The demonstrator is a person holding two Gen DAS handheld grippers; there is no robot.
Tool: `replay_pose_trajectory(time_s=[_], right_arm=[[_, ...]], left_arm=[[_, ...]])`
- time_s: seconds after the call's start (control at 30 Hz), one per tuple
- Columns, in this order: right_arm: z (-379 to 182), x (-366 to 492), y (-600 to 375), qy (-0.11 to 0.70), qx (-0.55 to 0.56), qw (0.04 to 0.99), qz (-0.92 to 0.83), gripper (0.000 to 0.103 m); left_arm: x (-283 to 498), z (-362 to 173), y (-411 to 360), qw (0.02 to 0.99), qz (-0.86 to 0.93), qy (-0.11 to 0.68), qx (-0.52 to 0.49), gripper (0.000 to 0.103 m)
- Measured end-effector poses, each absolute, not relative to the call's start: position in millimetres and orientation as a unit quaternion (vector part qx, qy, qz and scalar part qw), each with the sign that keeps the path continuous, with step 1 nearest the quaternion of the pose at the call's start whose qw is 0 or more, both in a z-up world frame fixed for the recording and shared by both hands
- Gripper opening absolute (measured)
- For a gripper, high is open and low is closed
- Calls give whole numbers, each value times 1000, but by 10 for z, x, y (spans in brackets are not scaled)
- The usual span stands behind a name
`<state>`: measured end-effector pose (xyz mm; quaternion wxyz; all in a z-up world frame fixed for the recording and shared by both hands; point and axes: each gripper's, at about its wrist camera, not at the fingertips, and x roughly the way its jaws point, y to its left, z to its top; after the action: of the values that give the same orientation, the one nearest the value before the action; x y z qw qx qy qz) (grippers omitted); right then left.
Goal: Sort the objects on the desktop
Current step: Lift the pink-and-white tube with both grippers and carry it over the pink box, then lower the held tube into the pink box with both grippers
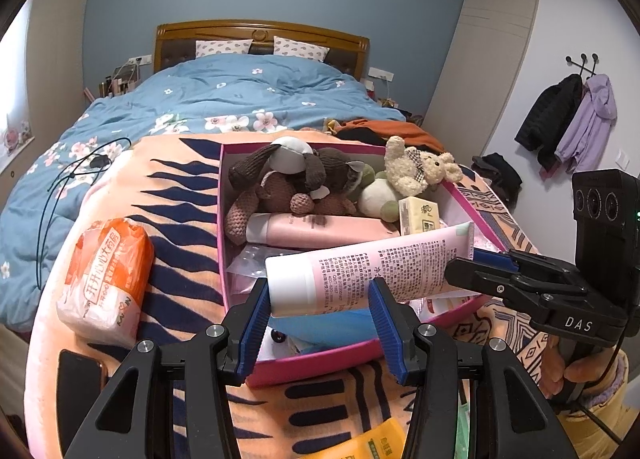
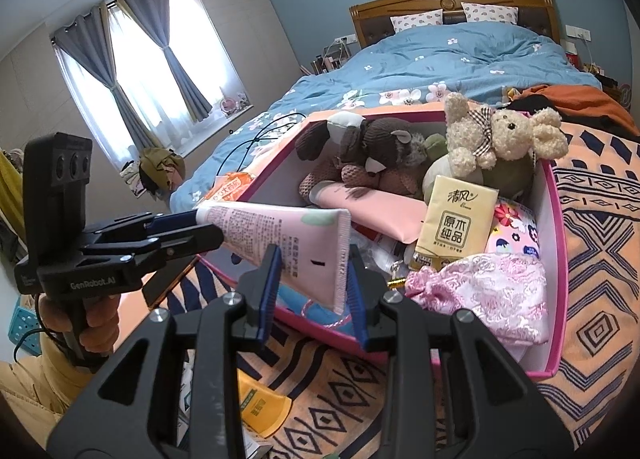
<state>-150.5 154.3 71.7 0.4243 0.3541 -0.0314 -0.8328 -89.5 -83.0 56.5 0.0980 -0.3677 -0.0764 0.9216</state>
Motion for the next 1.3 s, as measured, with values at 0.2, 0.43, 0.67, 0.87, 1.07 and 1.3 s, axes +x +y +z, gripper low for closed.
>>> replay_pose_trajectory(time_s=[0.2, 0.43, 0.67, 0.87, 1.07, 1.3], right_arm=[[692, -1567, 1522, -35, 359, 422, -832, 34], [693, -1604, 1509, -35, 360, 423, -831, 34], [690, -1632, 1487, -33, 362, 420, -831, 35], [672, -1685, 1474, -35, 365, 418, -831, 35], [655, -1729, 1461, -34, 367, 417, -831, 35], [633, -1769, 1440, -36, 371, 416, -829, 35]], left_arm=[[-949, 546, -832, 94, 921, -75, -369, 51], [-988, 543, -846, 93, 921, -76, -370, 51], [-1022, 534, -863, 92, 921, -75, -372, 51], [-1064, 519, -874, 90, 920, -74, -373, 51], [-1107, 504, -877, 88, 920, -71, -375, 51], [-1150, 491, -891, 82, 919, -71, -378, 51]])
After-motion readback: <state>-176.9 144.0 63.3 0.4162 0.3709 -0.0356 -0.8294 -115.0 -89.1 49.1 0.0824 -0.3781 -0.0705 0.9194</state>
